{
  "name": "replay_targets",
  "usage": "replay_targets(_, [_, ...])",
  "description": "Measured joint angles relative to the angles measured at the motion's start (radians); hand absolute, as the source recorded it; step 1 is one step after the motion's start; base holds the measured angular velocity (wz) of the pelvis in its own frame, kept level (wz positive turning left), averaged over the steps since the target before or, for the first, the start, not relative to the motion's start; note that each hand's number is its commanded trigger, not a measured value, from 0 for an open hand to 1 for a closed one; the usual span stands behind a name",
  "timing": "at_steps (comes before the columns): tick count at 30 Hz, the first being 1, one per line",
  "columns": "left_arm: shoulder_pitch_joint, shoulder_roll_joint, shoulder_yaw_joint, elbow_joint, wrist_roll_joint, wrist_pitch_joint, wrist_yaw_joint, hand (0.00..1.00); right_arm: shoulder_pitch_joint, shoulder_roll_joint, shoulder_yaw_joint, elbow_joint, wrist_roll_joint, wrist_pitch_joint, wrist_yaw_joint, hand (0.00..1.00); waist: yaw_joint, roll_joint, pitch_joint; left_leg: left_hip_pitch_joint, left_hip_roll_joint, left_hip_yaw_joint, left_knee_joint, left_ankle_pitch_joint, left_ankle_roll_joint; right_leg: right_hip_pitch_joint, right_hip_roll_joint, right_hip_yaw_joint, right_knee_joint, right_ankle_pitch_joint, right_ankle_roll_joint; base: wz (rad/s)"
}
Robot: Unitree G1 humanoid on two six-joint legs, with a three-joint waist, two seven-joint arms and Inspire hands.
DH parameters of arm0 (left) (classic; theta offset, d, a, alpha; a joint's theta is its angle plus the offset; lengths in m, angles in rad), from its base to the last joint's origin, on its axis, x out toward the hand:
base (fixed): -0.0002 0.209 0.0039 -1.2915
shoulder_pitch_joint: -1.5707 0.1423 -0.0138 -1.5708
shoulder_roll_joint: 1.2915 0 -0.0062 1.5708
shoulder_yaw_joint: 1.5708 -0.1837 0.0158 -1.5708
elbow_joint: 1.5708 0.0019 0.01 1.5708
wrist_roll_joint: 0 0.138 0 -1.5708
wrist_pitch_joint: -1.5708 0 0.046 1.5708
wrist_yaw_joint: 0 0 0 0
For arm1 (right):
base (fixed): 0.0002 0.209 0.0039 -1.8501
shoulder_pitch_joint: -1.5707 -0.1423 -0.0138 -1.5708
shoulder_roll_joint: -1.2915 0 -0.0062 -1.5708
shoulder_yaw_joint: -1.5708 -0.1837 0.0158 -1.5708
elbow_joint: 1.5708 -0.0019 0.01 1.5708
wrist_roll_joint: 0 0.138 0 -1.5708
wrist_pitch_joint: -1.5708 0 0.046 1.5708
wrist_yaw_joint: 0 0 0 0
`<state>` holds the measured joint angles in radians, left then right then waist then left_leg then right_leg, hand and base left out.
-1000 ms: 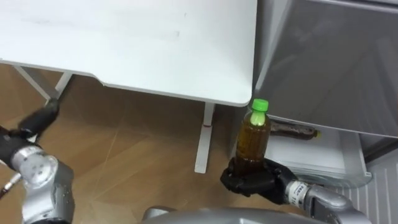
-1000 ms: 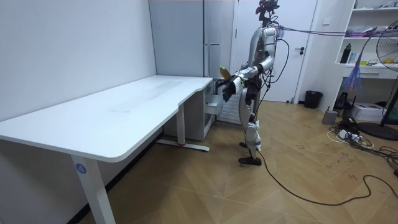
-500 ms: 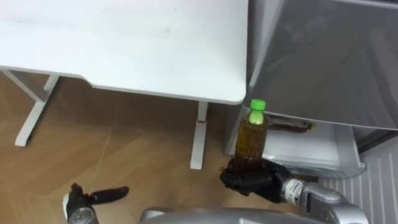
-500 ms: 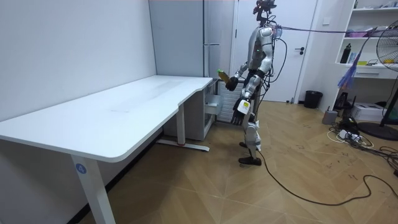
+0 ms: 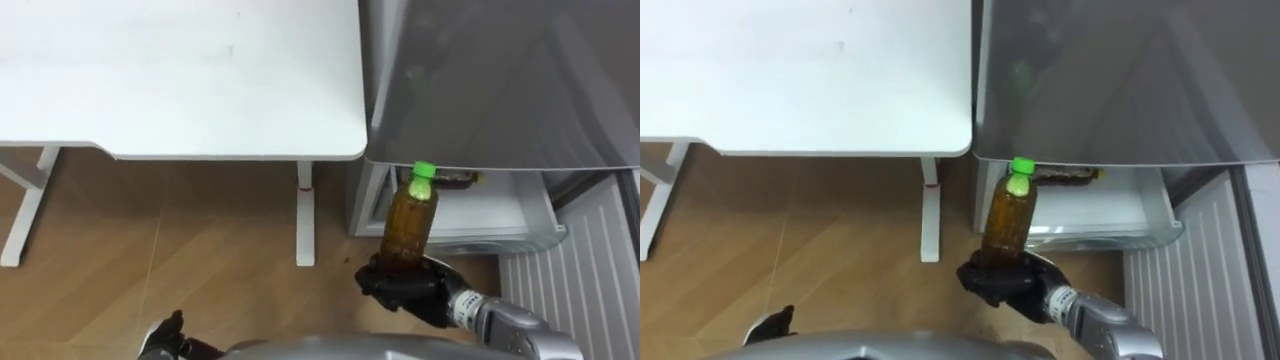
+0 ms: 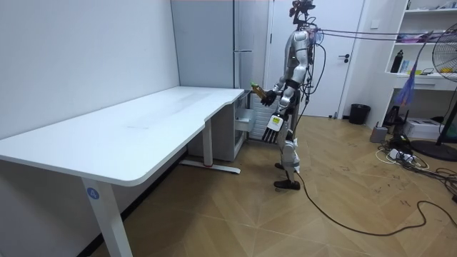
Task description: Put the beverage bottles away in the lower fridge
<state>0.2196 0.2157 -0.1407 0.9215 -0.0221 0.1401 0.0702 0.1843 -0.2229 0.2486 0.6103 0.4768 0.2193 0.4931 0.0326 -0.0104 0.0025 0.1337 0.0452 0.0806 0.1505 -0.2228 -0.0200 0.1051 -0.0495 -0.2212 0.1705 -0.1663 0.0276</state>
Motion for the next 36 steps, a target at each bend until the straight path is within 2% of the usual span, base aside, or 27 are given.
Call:
replay_targets(3, [-0.001, -0.001, 0.000, 0.000, 0.015, 0.001, -0.002, 0.00, -0.004, 0.010, 0.000, 0.060, 0.045, 0.000, -0.027, 1.00, -0.006, -0.003, -0.0005, -0.007, 0.000, 0.005, 0.000, 0.000, 0.000, -0.009, 0.000, 0.003, 0.001, 0.000, 0.000, -0.03])
replay_targets(5, [-0.005, -0.001, 0.000, 0.007, 0.017, 0.002, 0.006, 0.00, -0.028, 0.023, 0.000, 0.156, 0.119, 0.000, -0.065, 1.00, -0.005, -0.005, -0.0004, -0.006, 0.000, 0.009, 0.000, 0.000, 0.000, -0.009, 0.000, 0.007, 0.001, 0.000, 0.000, -0.02])
replay_targets(8, [-0.009, -0.004, 0.002, 0.020, 0.017, 0.007, 0.013, 0.00, -0.035, 0.026, -0.001, 0.202, 0.213, 0.002, -0.128, 1.00, 0.000, -0.003, -0.0003, -0.002, 0.000, 0.017, -0.002, 0.000, 0.000, -0.011, 0.000, 0.015, 0.001, 0.000, 0.000, -0.08])
replay_targets(14, [-0.004, -0.007, 0.007, 0.017, 0.020, 0.033, 0.015, 0.00, -0.036, 0.030, -0.020, 0.221, 0.429, 0.001, -0.263, 1.00, -0.015, 0.001, 0.0010, 0.000, 0.000, 0.019, -0.002, 0.000, 0.000, -0.008, 0.001, 0.019, 0.001, 0.001, 0.001, -0.01])
replay_targets(23, [0.016, -0.018, 0.010, 0.019, 0.050, 0.052, 0.025, 0.00, -0.036, 0.035, -0.045, 0.249, 0.722, 0.000, -0.418, 1.00, -0.027, 0.009, 0.0004, 0.001, 0.001, 0.021, -0.003, 0.000, 0.000, -0.010, 0.002, 0.019, 0.001, 0.001, 0.001, 0.00])
replay_targets(31, [0.028, -0.025, 0.004, 0.020, 0.106, 0.054, -0.006, 0.00, -0.052, 0.035, -0.083, 0.237, 0.808, -0.025, -0.462, 1.00, -0.031, 0.018, 0.0020, 0.001, 0.001, 0.021, -0.001, 0.000, 0.000, -0.009, 0.002, 0.021, 0.003, 0.001, 0.001, 0.00])
replay_targets(36, [0.068, -0.030, -0.002, 0.019, 0.193, 0.089, -0.053, 0.00, -0.055, 0.035, -0.119, 0.236, 0.910, -0.030, -0.472, 1.00, -0.038, 0.021, 0.0051, 0.000, 0.000, 0.015, 0.002, 0.000, 0.000, -0.006, 0.001, 0.015, 0.003, 0.001, 0.001, 0.03])
